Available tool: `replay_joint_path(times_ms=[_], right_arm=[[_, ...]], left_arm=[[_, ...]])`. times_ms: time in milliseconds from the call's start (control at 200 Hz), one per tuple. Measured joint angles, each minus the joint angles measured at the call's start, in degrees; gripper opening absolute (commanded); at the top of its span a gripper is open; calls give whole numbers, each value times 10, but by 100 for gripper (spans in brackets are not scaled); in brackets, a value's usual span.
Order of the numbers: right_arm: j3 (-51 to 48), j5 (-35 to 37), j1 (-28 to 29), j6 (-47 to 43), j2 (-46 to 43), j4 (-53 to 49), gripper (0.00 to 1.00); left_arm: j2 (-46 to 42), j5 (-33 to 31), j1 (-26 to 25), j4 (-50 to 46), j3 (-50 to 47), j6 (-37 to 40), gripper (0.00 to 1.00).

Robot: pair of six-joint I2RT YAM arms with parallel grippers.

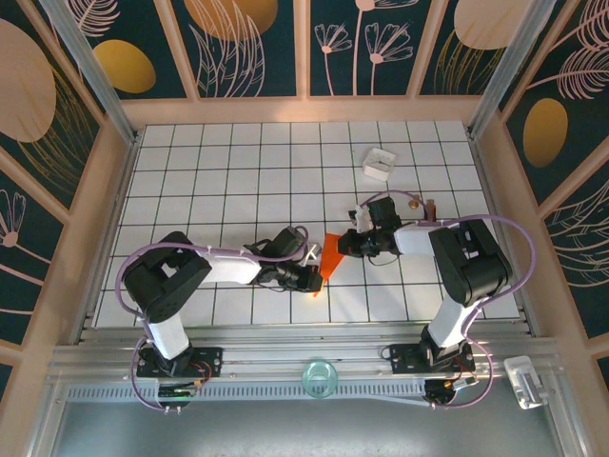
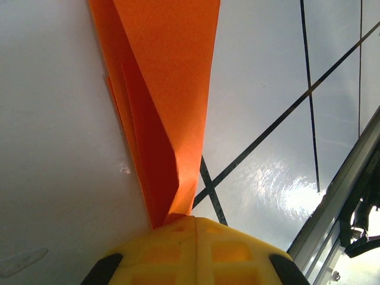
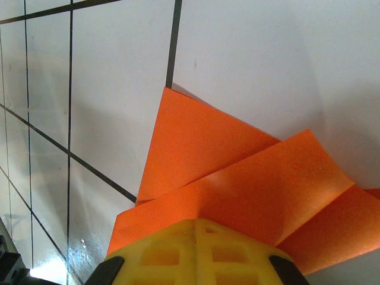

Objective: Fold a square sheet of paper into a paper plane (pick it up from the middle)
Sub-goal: Fold the wing for the fifth time at the center of the table.

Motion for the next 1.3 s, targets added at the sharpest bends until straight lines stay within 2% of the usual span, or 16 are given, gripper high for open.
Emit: replay_joint_path(times_ms=[575, 1301], right_arm=[[12, -2, 0, 0, 9, -12, 1], [27, -10, 0, 0, 21, -26, 0]], left_arm=[[-4, 2, 0, 33, -24, 5, 1], [-26, -10, -11, -1, -34, 43, 0]])
